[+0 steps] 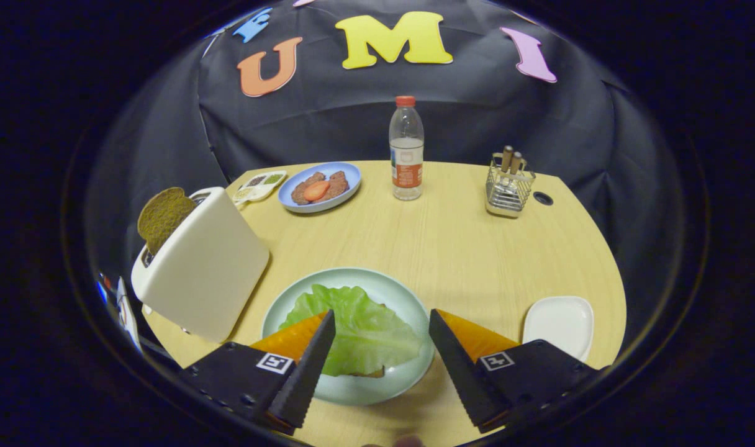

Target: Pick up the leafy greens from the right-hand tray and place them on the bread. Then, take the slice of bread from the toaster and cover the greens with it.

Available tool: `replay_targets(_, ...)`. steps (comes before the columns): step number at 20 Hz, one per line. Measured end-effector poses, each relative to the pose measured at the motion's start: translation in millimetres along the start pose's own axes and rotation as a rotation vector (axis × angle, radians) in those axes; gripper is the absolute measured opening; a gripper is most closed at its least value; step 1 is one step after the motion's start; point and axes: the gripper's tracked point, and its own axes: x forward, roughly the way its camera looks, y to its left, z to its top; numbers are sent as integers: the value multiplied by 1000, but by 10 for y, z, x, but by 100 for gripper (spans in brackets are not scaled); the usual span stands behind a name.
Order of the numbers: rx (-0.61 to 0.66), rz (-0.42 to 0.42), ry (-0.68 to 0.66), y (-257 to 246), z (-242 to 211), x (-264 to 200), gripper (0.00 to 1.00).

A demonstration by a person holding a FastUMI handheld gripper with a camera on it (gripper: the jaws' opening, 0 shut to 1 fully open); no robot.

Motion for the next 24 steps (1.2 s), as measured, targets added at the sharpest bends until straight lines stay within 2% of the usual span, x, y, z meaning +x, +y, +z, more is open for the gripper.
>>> replay_targets(5,-35,-40,-148,-17,371,-363,96)
replay_targets(11,15,-107,-256,131,642,-946,97)
replay_targets(17,-26,37,-365,1236,1168,-1327,97)
replay_targets(20,-18,80,-327,1776,1159,-1222,97)
replay_targets(24,9,98,-286,2349,1071,-962,96)
